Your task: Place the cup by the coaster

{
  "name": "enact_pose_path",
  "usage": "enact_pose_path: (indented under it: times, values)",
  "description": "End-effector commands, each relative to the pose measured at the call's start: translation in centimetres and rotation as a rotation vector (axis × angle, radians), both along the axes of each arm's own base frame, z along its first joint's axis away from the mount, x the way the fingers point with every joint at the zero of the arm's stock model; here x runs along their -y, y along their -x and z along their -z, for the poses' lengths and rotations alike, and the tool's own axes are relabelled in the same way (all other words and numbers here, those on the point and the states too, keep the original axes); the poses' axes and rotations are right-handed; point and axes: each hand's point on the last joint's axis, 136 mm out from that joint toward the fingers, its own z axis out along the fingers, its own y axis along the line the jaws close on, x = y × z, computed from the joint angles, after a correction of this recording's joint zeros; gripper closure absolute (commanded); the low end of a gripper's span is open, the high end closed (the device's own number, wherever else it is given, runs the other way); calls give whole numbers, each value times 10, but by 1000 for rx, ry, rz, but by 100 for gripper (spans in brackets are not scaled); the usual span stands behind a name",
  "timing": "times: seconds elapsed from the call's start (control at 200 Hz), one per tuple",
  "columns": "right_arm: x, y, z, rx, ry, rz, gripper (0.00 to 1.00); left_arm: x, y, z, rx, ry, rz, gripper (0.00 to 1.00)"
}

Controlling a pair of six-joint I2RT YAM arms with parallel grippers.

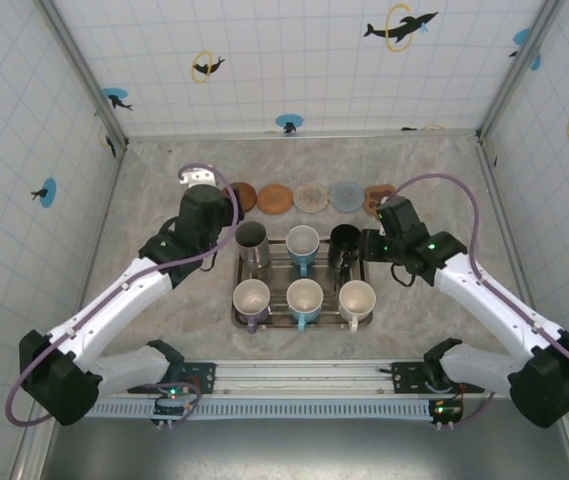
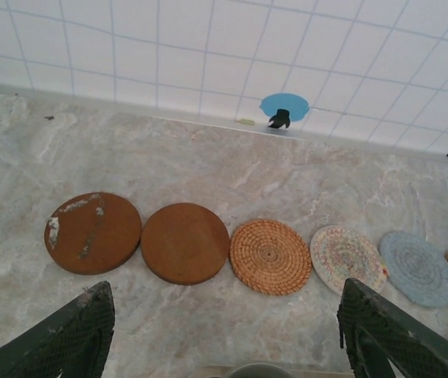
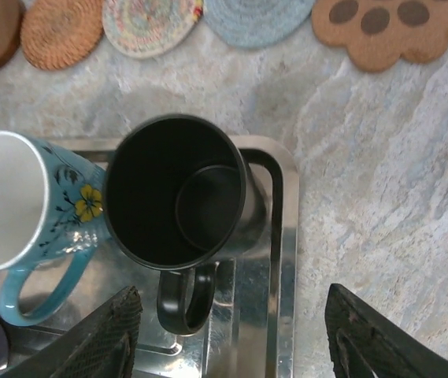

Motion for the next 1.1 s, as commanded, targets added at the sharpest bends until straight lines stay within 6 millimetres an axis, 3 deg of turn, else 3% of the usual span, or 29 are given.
enact_pose_path:
  times: [0.0,0.205,0.456,1.096]
  values:
    - [-5,1,14,-20,20,16,33,-9,3,-4,31,-28,-26,23]
    - [-28,0,33,-67,55,-36,31,-17,10,-6,48,-35,-38,22]
    - [-41,-2,57,-126,93,-58,35,-22,11,-5,53,-44,-56,21]
    - [-53,-16,85,-185,137,-47,73,-15,5,4,36,-72,-38,22]
